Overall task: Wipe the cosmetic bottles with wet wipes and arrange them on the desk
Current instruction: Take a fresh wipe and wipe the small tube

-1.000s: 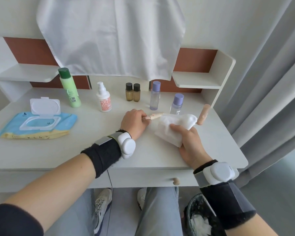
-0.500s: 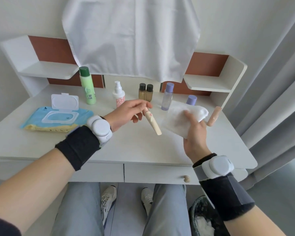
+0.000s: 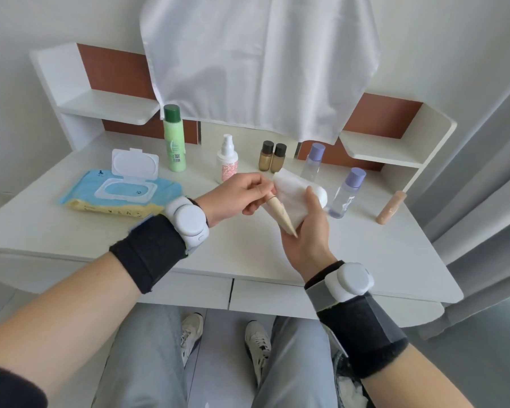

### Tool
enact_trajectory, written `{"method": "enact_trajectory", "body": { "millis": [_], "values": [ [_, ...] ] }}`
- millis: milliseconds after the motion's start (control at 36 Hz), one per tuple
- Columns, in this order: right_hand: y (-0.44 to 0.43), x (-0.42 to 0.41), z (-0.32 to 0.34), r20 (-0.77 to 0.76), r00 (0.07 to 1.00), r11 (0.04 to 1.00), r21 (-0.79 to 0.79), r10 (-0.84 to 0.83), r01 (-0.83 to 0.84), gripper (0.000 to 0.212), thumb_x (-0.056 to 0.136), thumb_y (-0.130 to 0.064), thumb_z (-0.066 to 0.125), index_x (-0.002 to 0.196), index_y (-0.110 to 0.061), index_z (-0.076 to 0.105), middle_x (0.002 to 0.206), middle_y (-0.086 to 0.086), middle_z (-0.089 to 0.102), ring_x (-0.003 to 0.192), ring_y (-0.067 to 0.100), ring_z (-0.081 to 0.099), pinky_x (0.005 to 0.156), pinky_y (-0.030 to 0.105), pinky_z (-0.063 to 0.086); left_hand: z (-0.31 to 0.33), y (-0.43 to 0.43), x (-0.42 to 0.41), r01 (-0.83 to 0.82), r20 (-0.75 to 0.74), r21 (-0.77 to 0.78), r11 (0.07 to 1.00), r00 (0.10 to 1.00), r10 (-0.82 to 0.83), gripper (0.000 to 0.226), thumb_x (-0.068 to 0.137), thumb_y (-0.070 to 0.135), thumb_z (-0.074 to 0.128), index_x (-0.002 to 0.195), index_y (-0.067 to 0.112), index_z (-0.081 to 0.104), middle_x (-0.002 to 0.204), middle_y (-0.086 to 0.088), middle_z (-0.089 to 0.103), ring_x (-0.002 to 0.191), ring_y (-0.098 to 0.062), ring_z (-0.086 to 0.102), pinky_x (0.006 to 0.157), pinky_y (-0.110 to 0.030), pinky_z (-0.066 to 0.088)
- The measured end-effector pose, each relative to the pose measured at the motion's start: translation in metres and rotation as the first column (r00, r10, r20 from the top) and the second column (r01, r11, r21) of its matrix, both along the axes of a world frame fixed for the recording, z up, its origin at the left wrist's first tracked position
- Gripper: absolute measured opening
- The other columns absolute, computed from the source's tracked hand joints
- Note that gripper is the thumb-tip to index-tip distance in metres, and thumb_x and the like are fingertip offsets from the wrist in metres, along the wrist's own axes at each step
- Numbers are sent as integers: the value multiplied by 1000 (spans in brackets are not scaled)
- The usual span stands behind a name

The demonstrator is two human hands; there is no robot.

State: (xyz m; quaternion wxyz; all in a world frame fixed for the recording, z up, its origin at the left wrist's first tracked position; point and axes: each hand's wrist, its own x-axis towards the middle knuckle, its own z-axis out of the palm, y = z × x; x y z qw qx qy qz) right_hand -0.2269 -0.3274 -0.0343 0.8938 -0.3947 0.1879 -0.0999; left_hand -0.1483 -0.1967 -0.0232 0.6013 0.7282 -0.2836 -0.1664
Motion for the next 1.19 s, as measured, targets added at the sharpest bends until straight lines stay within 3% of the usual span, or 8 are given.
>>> {"method": "enact_trajectory", "body": {
  "millis": [167, 389, 667, 750, 861, 972, 1083, 1195],
  "values": [
    [5, 1, -10, 41, 999, 994, 110, 2, -7, 51, 102, -40, 43, 134, -2, 52, 127, 16, 65, 119, 25, 62, 100, 30, 47, -6, -1, 3, -136, -51, -22, 990, 990, 135, 24, 98, 26, 53, 81, 11, 61, 62, 0, 46, 52, -11, 40, 49, -20, 36],
    [1, 1, -12, 21, 1000, 997, 72, -21, 19, 45, 102, -33, 44, 134, -4, 53, 127, 14, 64, 104, 20, 64, 87, 26, 50, -7, -6, 1, -229, -80, -35, 973, 971, 226, 29, 98, 27, 54, 78, 6, 57, 62, -2, 46, 46, -7, 41, 46, -18, 37],
    [-8, -6, -8, 22, 999, 996, -77, -50, 51, 20, 102, -27, 47, 97, -15, 62, 79, -6, 72, 78, 9, 68, 78, 22, 49, -2, -9, 6, -435, -144, -68, 898, 895, 422, 32, 98, 28, 53, 86, 0, 60, 60, -3, 43, 41, -9, 37, 42, -19, 32],
    [-16, -9, -8, -56, 995, 986, -150, -78, 69, 15, 100, -28, 50, 93, -20, 62, 86, -5, 68, 85, 11, 64, 78, 24, 49, -1, -5, 10, -509, -147, -73, 858, 856, 496, 32, 98, 27, 52, 81, 1, 59, 59, -2, 42, 42, -10, 35, 42, -20, 31],
    [-31, -8, -13, -121, 987, 977, -194, -109, 84, 12, 99, -30, 51, 98, -22, 60, 104, 0, 64, 108, 21, 62, 96, 38, 50, 5, 2, 14, -568, -120, -128, 813, 823, 556, 38, 99, 26, 51, 64, 11, 55, 57, -1, 44, 42, -10, 35, 42, -21, 29],
    [-39, -7, -11, -134, 990, 988, -153, -46, 25, 15, 100, -36, 50, 100, -23, 58, 103, 1, 67, 97, 19, 64, 82, 33, 51, 6, 3, 18, -576, 14, -108, 810, 814, 581, 38, 97, 30, 51, 62, 17, 54, 55, 2, 45, 49, -15, 36, 51, -26, 29],
    [-44, -5, -11, -73, 996, 997, -64, 48, -52, 35, 102, -41, 42, 121, -16, 57, 122, 9, 66, 108, 25, 64, 79, 33, 51, 5, 2, 17, -589, 126, -118, 799, 789, 601, 32, 92, 37, 48, 67, 20, 58, 55, 6, 46, 53, -16, 40, 59, -34, 33],
    [-44, -3, -13, -57, 990, 990, -48, 131, -134, 54, 103, -48, 32, 136, -11, 53, 134, 15, 59, 125, 32, 56, 87, 37, 51, 8, -2, 10, -471, 149, -120, 874, 862, 485, 33, 97, 31, 49, 81, 5, 62, 58, 4, 47, 52, -13, 39, 53, -28, 32]
  ]
}}
